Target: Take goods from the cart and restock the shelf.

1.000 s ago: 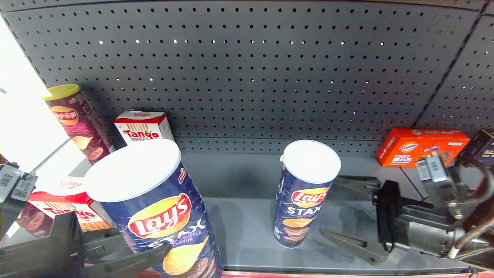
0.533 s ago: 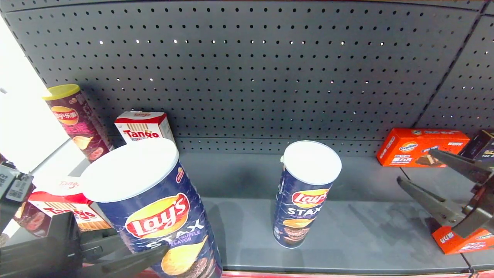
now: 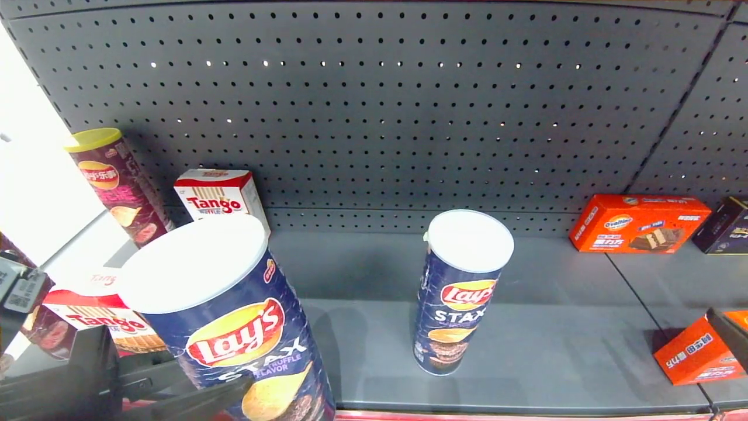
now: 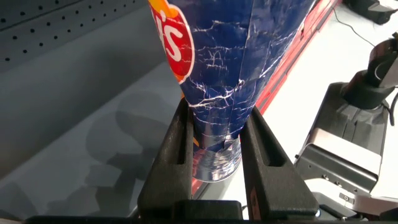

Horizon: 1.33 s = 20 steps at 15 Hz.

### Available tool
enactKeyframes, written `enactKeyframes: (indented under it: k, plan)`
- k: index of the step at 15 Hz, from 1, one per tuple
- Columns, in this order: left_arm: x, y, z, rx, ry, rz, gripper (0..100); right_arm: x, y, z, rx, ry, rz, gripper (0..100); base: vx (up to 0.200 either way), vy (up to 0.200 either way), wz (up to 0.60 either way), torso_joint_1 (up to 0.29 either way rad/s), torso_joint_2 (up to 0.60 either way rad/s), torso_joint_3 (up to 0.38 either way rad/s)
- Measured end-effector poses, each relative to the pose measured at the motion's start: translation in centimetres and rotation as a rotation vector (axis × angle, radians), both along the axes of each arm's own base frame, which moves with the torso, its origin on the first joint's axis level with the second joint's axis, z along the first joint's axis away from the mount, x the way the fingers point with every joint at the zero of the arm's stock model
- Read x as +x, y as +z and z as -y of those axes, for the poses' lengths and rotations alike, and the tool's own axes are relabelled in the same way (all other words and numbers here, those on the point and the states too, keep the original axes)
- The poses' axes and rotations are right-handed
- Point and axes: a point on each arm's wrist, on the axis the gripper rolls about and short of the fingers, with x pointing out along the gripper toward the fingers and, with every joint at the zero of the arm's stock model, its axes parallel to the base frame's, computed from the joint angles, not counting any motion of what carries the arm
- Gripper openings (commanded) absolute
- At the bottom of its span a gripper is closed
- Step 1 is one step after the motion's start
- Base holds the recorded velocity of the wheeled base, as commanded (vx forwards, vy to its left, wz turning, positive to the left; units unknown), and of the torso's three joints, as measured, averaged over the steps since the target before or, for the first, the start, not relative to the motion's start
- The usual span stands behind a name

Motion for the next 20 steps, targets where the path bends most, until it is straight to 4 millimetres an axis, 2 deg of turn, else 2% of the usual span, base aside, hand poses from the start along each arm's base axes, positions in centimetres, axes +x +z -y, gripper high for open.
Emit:
enactKeyframes:
  k: [4, 6, 8, 15, 20]
  plan:
    - [0.0, 0.0, 0.0, -0.009, 0.000, 0.018, 0, -4.0, -3.2, 0.4, 0.011, -0.132, -0.135, 100, 0.000, 0.000, 0.00, 0.000, 0.00, 0.000]
    - [0.0, 0.1, 0.0, -0.013, -0.002, 0.024, 0, -6.5, -5.6, 0.6, 0.022, -0.195, -0.202, 100, 0.000, 0.000, 0.00, 0.000, 0.00, 0.000]
    - [0.0, 0.1, 0.0, -0.015, -0.003, 0.025, 0, -8.0, -7.8, 0.8, 0.076, -0.291, -0.236, 100, 0.000, 0.000, 0.00, 0.000, 0.00, 0.000]
    - [-0.1, 0.1, 0.0, -0.017, -0.011, 0.027, 0, -9.0, -8.4, 0.5, 0.078, -0.171, -0.132, 100, 0.000, 0.000, 0.00, 0.000, 0.00, 0.000]
    - [-0.1, 0.2, 0.0, -0.022, -0.024, 0.028, 0, -9.0, -8.5, 0.6, 0.084, -0.227, -0.125, 100, 0.000, 0.000, 0.00, 0.000, 0.00, 0.000]
